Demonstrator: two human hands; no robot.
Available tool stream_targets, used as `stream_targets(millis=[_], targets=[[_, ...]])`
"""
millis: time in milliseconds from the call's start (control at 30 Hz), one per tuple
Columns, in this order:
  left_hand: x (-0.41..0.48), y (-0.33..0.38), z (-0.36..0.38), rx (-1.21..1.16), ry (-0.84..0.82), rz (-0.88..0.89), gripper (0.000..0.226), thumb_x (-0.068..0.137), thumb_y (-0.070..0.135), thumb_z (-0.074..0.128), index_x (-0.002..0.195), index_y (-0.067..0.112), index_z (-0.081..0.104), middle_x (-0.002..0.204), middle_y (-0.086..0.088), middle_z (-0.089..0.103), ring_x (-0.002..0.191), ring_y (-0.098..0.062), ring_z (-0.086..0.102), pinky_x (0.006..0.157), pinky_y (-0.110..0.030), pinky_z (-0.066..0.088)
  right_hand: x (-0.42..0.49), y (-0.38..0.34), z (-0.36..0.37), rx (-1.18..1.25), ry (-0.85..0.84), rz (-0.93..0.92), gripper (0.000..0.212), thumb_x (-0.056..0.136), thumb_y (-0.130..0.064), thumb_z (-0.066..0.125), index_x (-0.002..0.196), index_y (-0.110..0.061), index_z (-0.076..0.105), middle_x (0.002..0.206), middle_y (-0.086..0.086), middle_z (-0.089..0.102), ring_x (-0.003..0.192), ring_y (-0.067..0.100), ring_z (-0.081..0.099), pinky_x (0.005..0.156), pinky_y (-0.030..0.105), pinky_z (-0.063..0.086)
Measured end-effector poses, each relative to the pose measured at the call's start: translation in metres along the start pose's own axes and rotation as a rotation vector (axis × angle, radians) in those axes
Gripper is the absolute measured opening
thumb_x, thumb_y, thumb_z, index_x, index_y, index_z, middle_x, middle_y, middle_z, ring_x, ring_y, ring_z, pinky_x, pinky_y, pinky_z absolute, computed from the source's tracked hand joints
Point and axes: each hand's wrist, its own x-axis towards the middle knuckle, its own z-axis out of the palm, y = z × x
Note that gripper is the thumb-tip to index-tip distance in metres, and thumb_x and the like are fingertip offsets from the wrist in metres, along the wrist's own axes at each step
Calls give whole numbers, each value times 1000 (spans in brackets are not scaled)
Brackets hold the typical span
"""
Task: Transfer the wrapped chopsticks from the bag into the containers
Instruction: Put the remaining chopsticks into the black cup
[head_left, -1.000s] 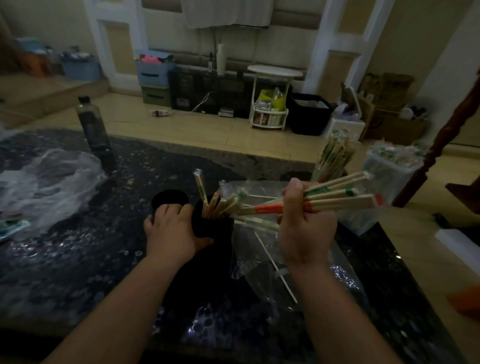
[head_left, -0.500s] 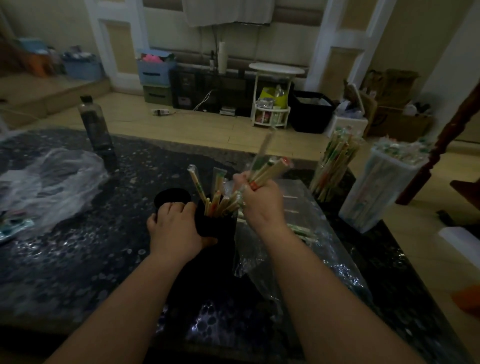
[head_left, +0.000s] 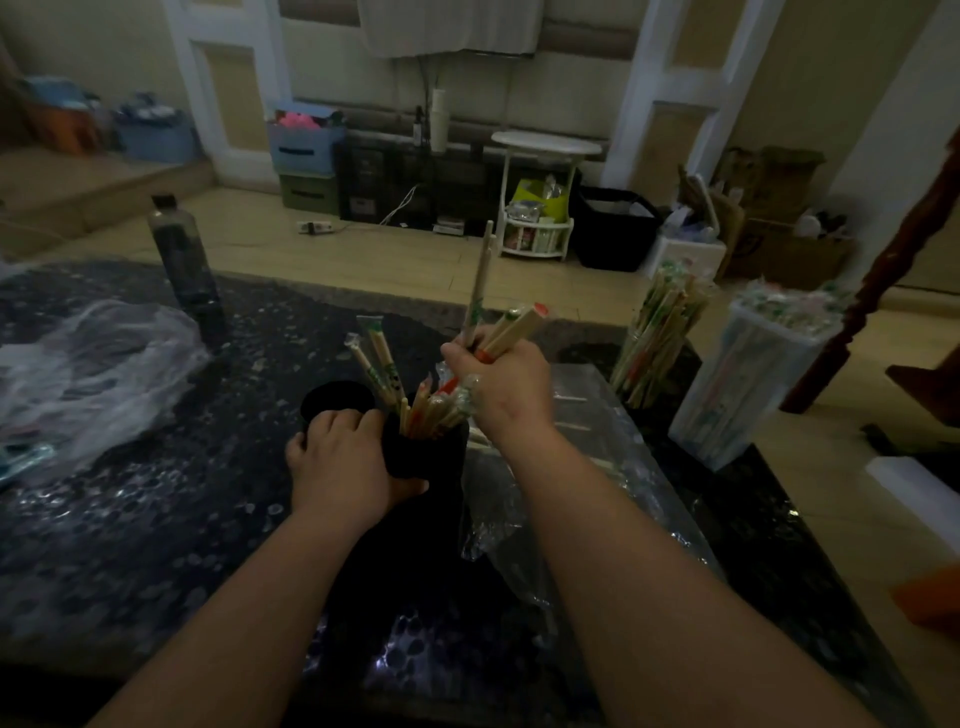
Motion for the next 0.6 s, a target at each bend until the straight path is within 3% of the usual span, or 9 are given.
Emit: stream_targets(millis=[200,333,467,600], targets=[[0,0,-2,-6,-13,-1,82,65,73,68,128,27,42,138,0,43,137,-25,28,108,-49,28,3,-6,0,38,37,-9,22,82,-39,71,63,-28,64,78,-1,70,80,19,67,80,46,56],[0,1,-3,-12,-15,0,80,64,73,69,126,27,44,137,1,44,136,-25,29,107,-49,28,9,-9,-3,-11,54,-79,24,82,-45,67,75,-22,64,77,1,65,75,18,63,69,37,54],[-1,0,-1,-11,-12,-6,80,64,74,68,124,28,44,136,1,44,136,-25,29,107,-49,29,16,-7,-4,-242,-152,-43,24,86,-38,71,71,-20,66,69,-3,65,69,12,61,61,27,43],[0,1,-1,-12,-10,-7,81,65,74,67,127,28,43,138,1,43,137,-25,28,108,-48,29,8,-14,-10,-113,-116,-58,39,92,-44,62,67,-15,55,64,-3,56,62,12,52,57,29,39]])
